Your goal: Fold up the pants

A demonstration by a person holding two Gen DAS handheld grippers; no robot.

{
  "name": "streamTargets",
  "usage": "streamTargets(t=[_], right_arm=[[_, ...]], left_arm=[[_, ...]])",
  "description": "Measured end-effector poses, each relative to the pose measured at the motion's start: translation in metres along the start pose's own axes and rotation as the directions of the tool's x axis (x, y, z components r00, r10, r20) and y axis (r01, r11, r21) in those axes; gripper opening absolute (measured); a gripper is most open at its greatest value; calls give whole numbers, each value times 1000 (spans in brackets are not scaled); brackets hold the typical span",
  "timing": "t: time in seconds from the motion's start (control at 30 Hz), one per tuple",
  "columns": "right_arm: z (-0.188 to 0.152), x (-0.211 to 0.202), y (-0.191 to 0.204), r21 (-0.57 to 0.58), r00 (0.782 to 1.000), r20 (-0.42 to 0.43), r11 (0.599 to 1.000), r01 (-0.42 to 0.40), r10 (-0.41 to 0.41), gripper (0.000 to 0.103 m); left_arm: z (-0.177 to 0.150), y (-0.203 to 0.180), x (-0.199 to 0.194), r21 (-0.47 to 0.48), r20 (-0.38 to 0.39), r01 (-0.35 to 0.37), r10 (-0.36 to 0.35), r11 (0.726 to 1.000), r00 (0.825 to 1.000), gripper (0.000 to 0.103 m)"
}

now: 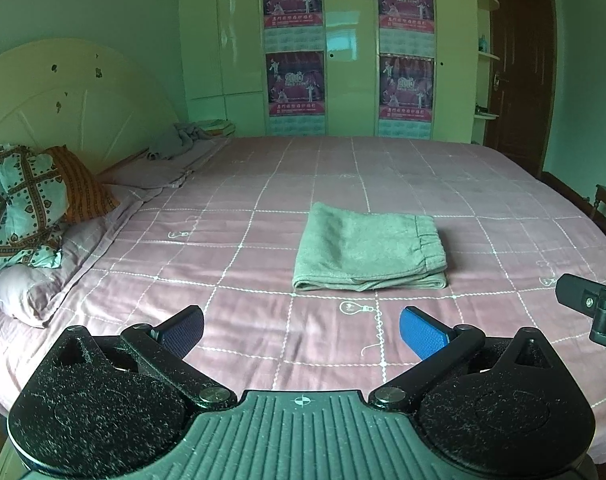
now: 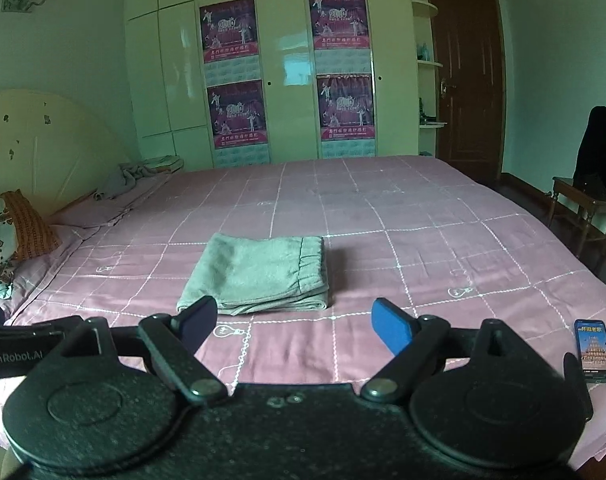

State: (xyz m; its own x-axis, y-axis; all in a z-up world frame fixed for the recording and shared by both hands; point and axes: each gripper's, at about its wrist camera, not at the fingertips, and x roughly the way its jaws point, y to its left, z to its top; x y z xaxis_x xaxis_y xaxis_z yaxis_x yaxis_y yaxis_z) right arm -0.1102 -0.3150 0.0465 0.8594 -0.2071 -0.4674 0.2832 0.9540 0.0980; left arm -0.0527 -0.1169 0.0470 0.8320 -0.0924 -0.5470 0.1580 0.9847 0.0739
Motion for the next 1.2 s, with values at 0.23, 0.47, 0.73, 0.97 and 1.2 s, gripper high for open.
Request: streamTargets(t=[0.23, 0.47, 0.73, 0.97, 1.2], right_arm=[[-1, -3, -2, 10, 1000, 3, 1000, 3, -3, 85], [-3, 1, -3, 24, 1000, -14, 1000, 3, -3, 85], [-3, -2, 0, 20, 1000, -7, 1000, -15, 15, 85], [-3, -1, -2, 28, 1000, -14, 999, -25, 26, 85], [-4, 0, -1, 31, 999, -23, 999, -36, 36, 85]], left_arm=[[-1, -5, 2, 13, -8, 9, -9, 1000, 1000, 103], [1, -3, 4, 5, -15, 17, -17, 1000, 1000, 103], [2, -6, 0, 8, 2, 15, -15, 1000, 1000, 103], [1, -6, 0, 9, 0, 22, -22, 1000, 1000, 103], [1, -8, 0, 14, -4, 27, -27, 1000, 1000, 103]])
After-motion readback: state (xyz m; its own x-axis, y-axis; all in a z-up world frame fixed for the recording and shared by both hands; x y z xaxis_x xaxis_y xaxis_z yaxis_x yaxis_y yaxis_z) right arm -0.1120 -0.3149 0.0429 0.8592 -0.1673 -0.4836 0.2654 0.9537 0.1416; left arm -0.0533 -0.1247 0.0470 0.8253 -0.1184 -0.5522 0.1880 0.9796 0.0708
